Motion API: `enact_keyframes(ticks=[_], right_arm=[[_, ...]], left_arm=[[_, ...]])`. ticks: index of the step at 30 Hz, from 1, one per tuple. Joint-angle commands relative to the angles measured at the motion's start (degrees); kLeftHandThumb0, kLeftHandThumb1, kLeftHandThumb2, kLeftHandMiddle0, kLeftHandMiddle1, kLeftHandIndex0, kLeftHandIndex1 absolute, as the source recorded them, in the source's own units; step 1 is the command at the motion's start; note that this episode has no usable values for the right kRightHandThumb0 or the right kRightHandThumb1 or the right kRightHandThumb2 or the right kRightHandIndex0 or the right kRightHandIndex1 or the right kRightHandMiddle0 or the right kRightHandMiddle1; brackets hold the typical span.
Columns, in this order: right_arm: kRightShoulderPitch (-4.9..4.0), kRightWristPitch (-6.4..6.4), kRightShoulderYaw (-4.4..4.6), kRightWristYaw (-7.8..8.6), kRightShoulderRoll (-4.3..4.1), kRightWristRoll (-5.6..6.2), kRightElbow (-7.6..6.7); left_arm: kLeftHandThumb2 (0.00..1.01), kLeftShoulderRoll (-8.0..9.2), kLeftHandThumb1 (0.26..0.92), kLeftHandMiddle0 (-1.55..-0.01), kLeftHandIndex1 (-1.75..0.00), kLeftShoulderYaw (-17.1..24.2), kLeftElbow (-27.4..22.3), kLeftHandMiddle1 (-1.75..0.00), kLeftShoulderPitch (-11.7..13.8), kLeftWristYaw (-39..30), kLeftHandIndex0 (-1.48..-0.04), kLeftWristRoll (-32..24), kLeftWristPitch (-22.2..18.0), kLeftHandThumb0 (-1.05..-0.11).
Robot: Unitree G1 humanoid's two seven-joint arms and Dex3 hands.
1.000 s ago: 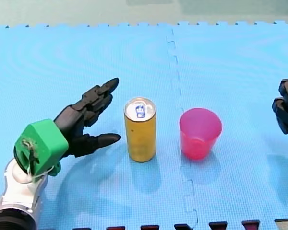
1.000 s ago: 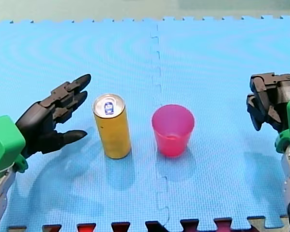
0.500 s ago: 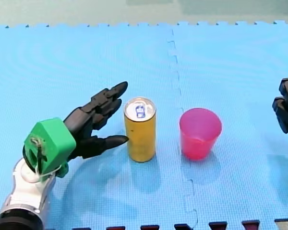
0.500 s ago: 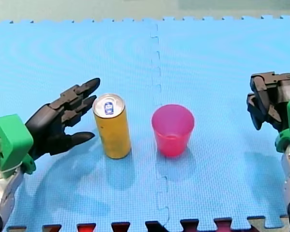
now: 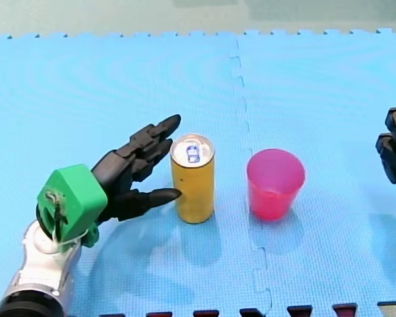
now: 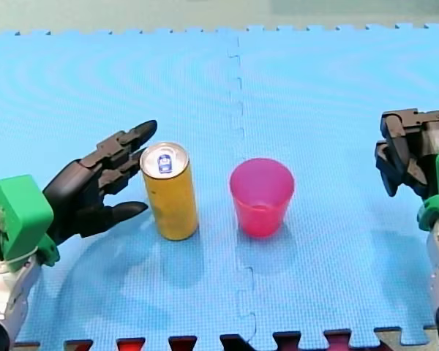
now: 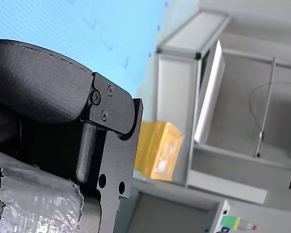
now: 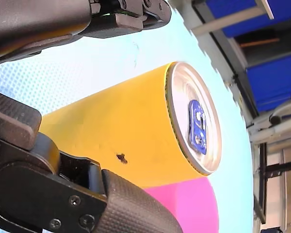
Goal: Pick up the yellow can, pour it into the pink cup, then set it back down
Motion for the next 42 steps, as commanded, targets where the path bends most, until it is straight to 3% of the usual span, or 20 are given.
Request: enact_keyframes(ticks=[1, 25, 42], right_arm=[[0.23, 0.06, -0.18, -0.20, -0.37, 0.15, -0.23], [1.50, 1.14, 0.48, -1.54, -0.24, -0.09, -3.16], [2.33, 2.36, -0.37, 0.94, -0.24, 1.97, -4.25]], left_arm=[[0.01, 0.02, 0.861, -0.16, -0.01, -0.1, 0.0, -0.02, 0.2, 0.2, -0.17, 0.0, -0.3, -1.048], [0.01, -1.29, 0.881, -0.17, 0.00, -0.6, 4.7, -0.01, -1.4, -0.2, -0.18, 0.6, -3.1, -1.048], [0.00, -1.45, 0.860, -0.18, -0.01, 0.4, 7.8, -0.01, -2.7, -0.3, -0.19, 0.4, -5.7, -1.048]])
